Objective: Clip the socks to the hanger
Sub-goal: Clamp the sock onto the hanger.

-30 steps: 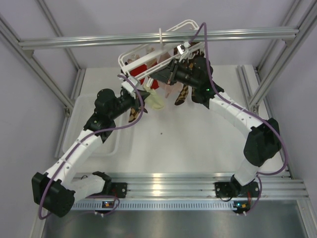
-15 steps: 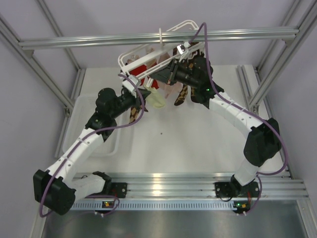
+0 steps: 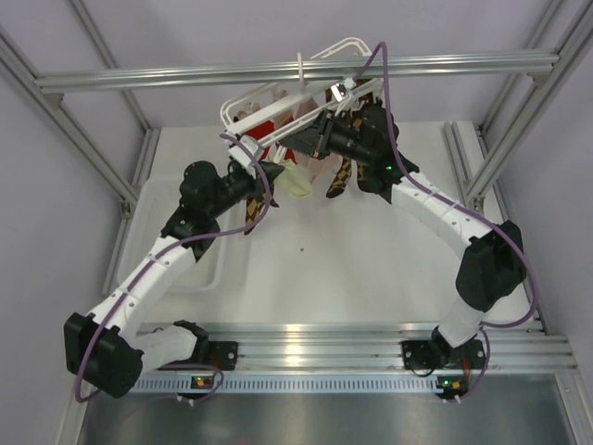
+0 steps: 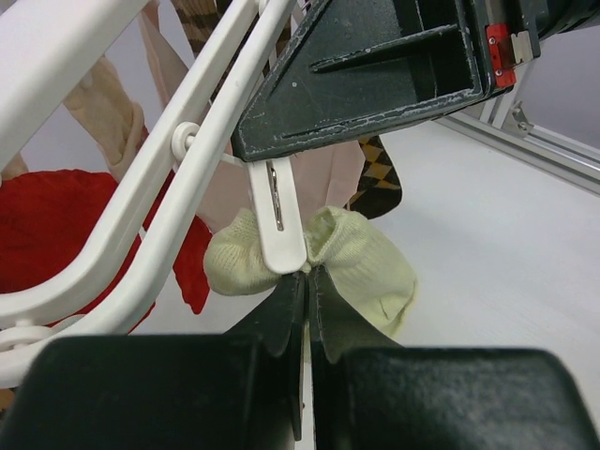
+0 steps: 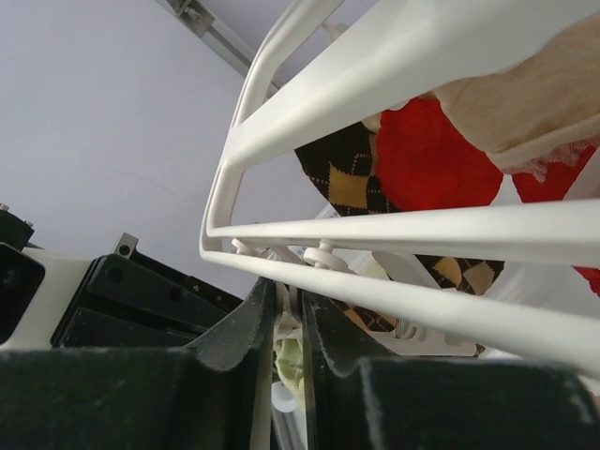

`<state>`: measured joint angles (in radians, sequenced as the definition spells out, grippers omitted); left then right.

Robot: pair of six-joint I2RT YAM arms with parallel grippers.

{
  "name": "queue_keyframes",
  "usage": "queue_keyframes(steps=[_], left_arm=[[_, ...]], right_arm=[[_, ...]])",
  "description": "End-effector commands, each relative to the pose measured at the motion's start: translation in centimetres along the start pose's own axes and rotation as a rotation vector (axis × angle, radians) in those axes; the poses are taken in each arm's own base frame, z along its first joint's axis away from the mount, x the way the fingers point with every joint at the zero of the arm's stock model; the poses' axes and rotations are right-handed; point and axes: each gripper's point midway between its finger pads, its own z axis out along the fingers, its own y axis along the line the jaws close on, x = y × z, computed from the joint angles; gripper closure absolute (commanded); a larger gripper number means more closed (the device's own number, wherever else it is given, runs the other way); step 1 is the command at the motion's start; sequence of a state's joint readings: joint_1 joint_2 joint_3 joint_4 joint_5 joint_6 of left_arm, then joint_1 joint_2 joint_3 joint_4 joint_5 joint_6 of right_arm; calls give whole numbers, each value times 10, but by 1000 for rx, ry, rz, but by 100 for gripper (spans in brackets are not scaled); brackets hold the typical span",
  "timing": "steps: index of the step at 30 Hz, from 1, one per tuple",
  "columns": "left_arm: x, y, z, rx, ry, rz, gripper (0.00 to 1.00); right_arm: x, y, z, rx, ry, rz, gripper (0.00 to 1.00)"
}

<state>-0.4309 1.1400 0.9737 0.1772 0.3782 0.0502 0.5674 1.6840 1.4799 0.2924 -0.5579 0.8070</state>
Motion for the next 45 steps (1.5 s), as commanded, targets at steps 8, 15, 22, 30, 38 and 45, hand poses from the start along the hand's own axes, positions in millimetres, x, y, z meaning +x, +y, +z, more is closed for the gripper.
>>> queue_keyframes(steps=[8,15,22,30,38,45], left_arm=[[-39,-3,1,19,-108,37,100],[-36,0,1,1,-97,36,100],[-34,3,-2,-23,-85,26,100],[-28,15,-15,-113,-39,15,100],[-25,24,-29,-167,-12,7,100],[-21,33,-40,-195,10,-5,100]], right_arm=[[-29,6,-1,-15,-81,2,66],[-29,9,-1,-22,-84,-4,58],[-32,14,-7,-22,-88,-38,32],[-25,14,-24,-11,-72,-108,29],[-5,28,-50,-54,-27,-208,30],[13,43,-73,-98,14,-257,45]])
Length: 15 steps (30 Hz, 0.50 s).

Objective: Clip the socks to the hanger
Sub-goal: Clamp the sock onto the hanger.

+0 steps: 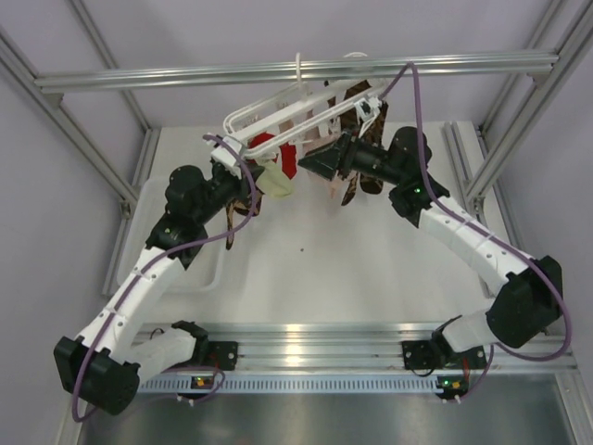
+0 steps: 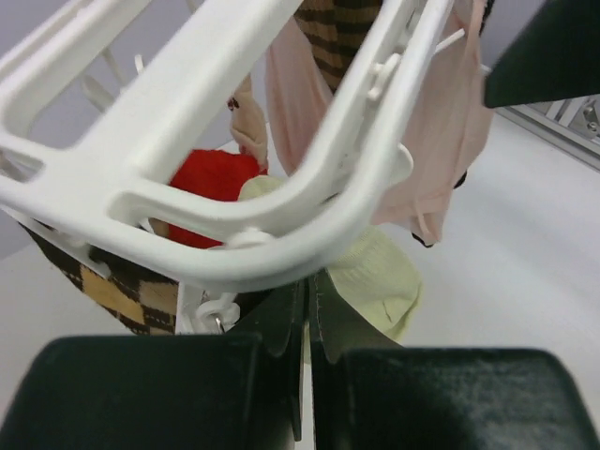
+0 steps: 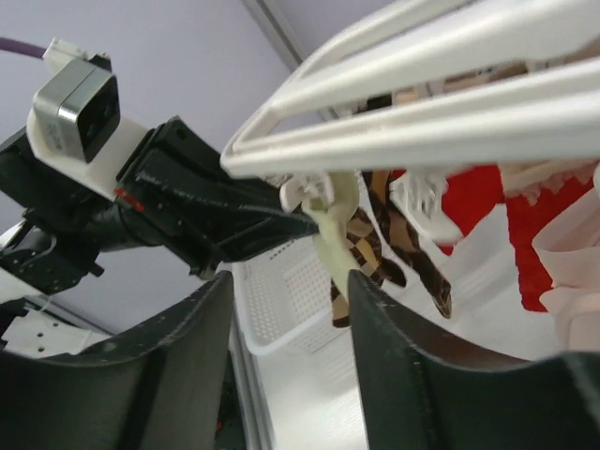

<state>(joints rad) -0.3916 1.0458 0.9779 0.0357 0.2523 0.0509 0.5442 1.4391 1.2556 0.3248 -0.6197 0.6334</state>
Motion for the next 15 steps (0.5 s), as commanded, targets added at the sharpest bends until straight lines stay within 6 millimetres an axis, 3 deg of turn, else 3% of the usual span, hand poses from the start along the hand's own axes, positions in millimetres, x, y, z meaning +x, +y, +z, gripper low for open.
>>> queue_keyframes(steps=[1,6,9,15], left_arm=[[-19,11,-10,-37,-37,3,100],[-20,14,-11,-35,-31,-3,100],[-19,16,-12,-41,-30,-5,100],[-22,15,-18,-49,-35,-14,100]], right_arm=[[6,17,-20,-50,26,-45,52],[9,23,-35,-40,2,-76,55],[-1,22,-41,-1,-37,-147,51],[-20,16,-32,33,-91,-194,45]])
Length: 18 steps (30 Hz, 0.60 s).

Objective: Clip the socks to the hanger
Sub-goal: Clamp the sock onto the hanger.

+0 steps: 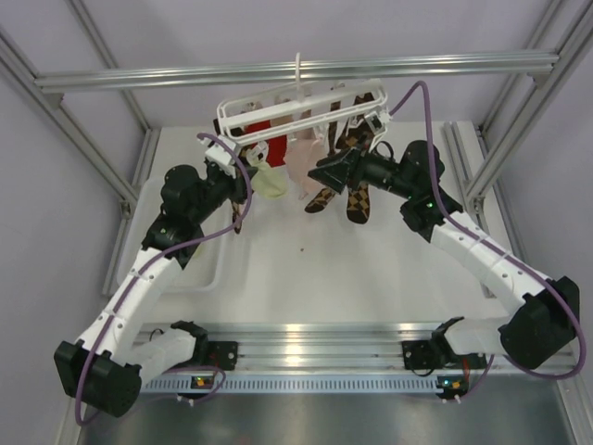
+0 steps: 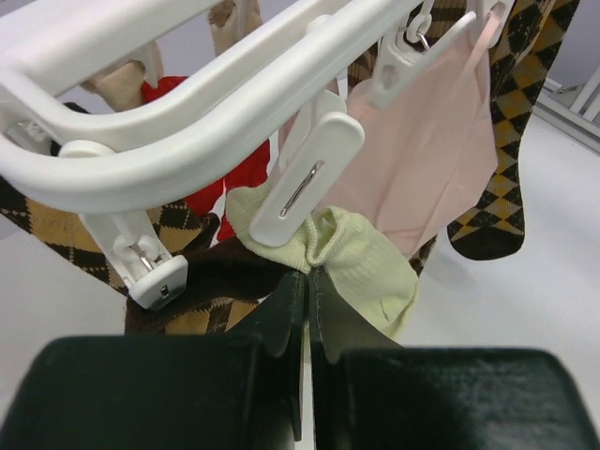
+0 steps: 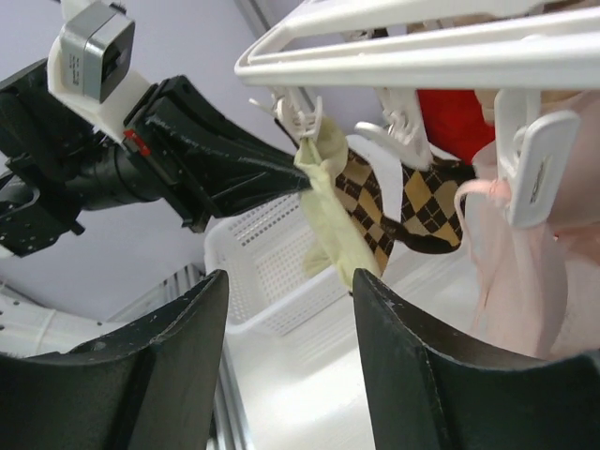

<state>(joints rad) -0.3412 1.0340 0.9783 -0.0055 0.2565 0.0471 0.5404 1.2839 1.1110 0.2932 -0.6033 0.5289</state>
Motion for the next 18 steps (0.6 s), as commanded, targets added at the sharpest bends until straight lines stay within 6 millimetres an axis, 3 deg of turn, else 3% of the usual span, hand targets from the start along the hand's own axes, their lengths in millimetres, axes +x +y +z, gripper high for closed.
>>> queue_keyframes(steps=[1,11,18], left_arm=[[-27,0,-12,-9,-58,-8,99],[-25,-8,-22,24,-48,-24,91],[-27,-16,-20,80,-45,-11,76]], right_arm=[[-40,2,6,11,-103,-110,45],[-69,-13,37,25,-171,-159,38],[-68,-11,58,-7,-174,-136,35]])
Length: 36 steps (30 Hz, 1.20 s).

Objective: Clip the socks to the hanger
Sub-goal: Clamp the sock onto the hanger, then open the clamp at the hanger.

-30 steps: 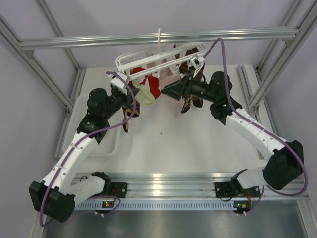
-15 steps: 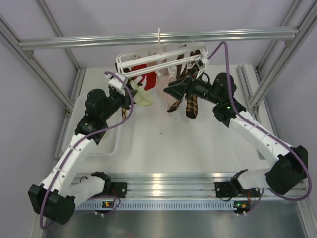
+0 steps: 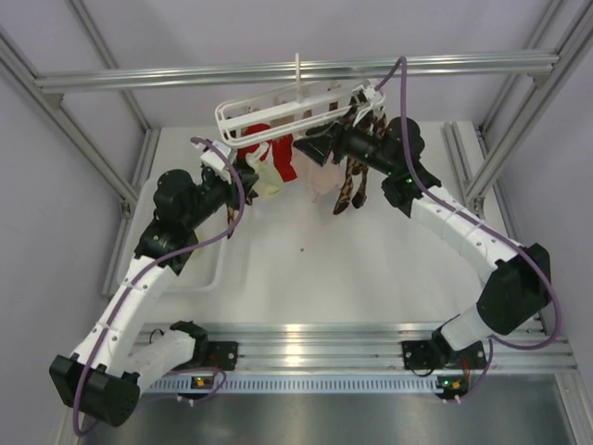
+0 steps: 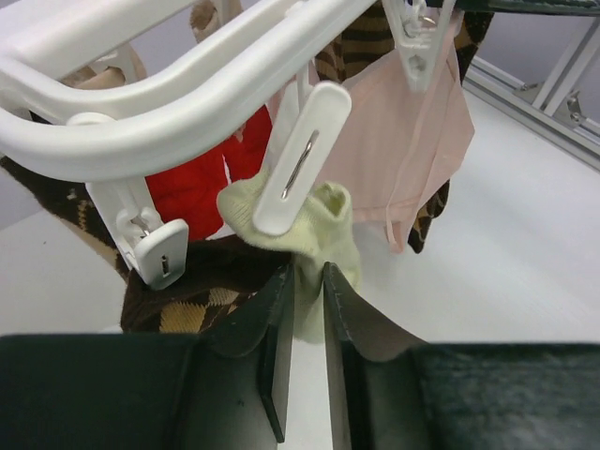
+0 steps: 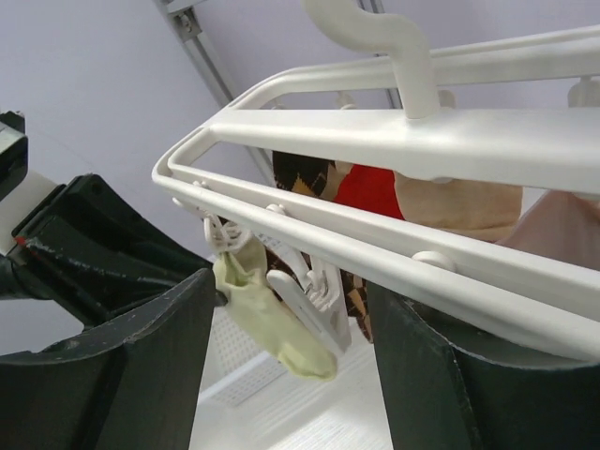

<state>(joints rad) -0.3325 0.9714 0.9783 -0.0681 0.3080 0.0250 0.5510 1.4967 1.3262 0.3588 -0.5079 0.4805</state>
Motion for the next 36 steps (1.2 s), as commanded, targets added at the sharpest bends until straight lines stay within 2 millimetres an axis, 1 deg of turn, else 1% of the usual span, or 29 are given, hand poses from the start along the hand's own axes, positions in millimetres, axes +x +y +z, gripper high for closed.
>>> queue_keyframes(steps=[1,3,5,6,9,11,13,15,18,19,21,22,23,27,28,29,31,32,33,34,35,36], left_arm=[[-22,-7,-3,46,-43,14,75],[-23,-13,-4,75,-40,19,70],[-27,-16,-6,94,-45,33,68],[-26,-17,-6,102,-42,34,64],[-30,-22,-8,126,-45,44,61],[-32,-24,-8,140,-48,38,57],[-32,-28,-7,163,-47,38,55],[-33,-35,-7,212,-49,45,53],[-34,-40,-5,241,-53,40,52],[-35,-41,-5,247,-57,37,52],[-40,-44,-3,266,-75,36,51],[-41,-44,-1,269,-77,33,51],[-43,-45,-1,269,-84,33,51],[-48,-42,8,238,-107,36,50],[-55,-41,9,229,-135,47,50],[-55,-42,12,228,-140,45,50],[-62,-44,15,222,-165,43,49],[-63,-49,19,231,-169,44,49],[-64,-50,21,225,-174,42,48],[-67,-49,24,208,-189,44,47],[-67,-56,28,219,-188,41,47],[-67,-58,30,211,-191,43,46]], right_arm=[[-27,18,11,-53,-80,-41,35],[-25,17,14,-53,-77,-27,35],[-24,16,15,-55,-73,-21,36],[-23,17,16,-57,-70,-19,36],[-24,18,15,-59,-68,-21,37],[-21,18,15,-65,-60,-15,37],[-19,18,16,-64,-56,2,38],[-17,17,17,-60,-54,11,38],[-17,18,21,-59,-56,16,38],[-16,16,22,-54,-55,19,38],[-18,17,24,-52,-58,23,38],[-14,14,27,-47,-49,32,39],[-15,14,28,-46,-51,32,39],[-16,14,33,-46,-47,40,45],[-14,12,33,-39,-44,44,49],[-15,12,33,-38,-45,46,50],[-14,11,33,-30,-41,49,56],[-13,11,33,-29,-39,54,60],[-12,11,33,-26,-36,56,64],[-13,11,32,-23,-38,59,71],[-13,12,32,-23,-38,64,73],[-15,13,32,-24,-39,63,76]])
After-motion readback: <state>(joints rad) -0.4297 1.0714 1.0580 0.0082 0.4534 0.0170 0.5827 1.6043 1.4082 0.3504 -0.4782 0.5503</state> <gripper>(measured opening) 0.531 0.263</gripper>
